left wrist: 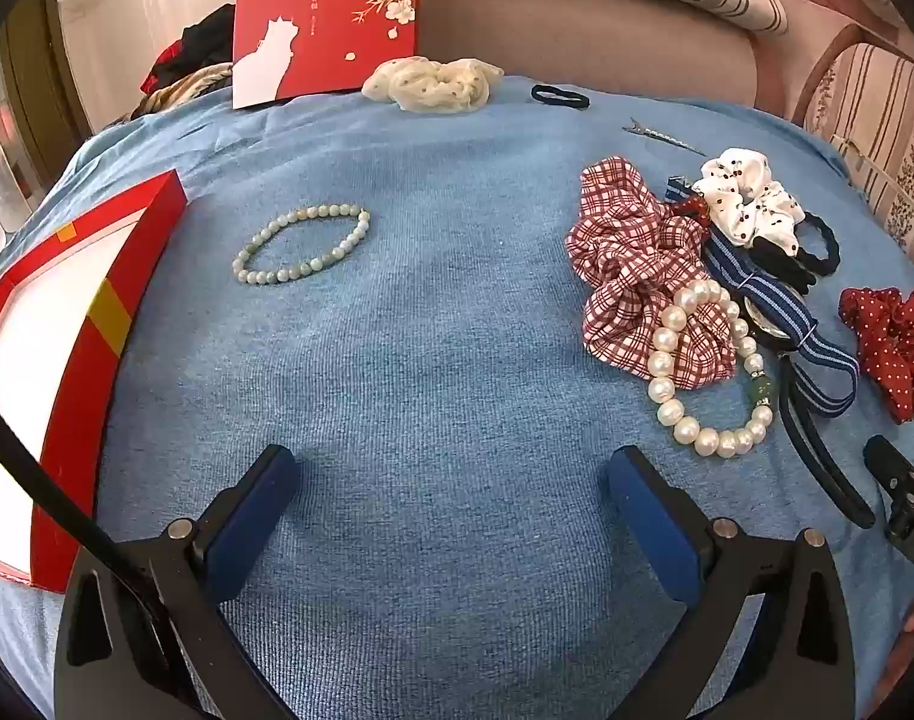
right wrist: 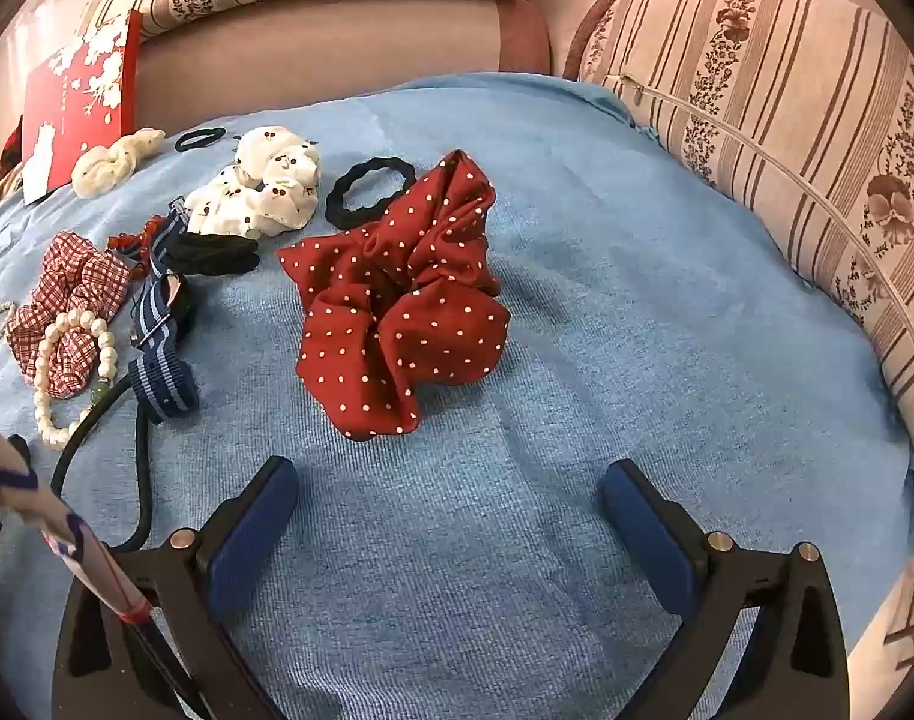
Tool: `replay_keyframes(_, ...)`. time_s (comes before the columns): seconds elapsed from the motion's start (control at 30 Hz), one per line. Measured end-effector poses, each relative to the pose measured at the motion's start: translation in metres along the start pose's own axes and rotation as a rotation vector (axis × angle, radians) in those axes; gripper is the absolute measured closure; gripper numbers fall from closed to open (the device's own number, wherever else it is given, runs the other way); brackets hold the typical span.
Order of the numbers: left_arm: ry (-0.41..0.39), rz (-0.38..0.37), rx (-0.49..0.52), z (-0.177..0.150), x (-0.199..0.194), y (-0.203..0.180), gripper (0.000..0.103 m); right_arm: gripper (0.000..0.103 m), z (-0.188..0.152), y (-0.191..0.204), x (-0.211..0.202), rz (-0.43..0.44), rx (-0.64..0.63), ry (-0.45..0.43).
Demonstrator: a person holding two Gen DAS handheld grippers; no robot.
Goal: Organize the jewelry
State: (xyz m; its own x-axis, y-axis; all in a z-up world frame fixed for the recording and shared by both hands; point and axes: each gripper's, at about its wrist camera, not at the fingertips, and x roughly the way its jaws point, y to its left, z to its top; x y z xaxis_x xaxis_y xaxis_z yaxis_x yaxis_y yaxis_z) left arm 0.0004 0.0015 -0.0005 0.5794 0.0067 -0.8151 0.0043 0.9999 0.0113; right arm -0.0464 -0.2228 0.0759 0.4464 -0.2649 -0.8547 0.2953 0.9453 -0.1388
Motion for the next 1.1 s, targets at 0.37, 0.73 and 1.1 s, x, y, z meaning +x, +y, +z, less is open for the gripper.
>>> replay_keyframes(0.37,-0.005,0.02,0.015,0.0,0.001,-0.004,0.0,0.0,0.005,0.003,0.004,-0.011,-0.008,0.002)
replay_keyframes(0.73,-0.008,0.019,0.013,0.001,-0.004,-0.005,0.0,0.0,0.01,0.005,0.009,-0.019,-0.02,0.011)
replay_keyframes(1.1,-0.006,0.016,0.011,-0.001,0.0,-0.003,0.0,0.0,0.013,0.007,0.01,-0.018,-0.015,0.017)
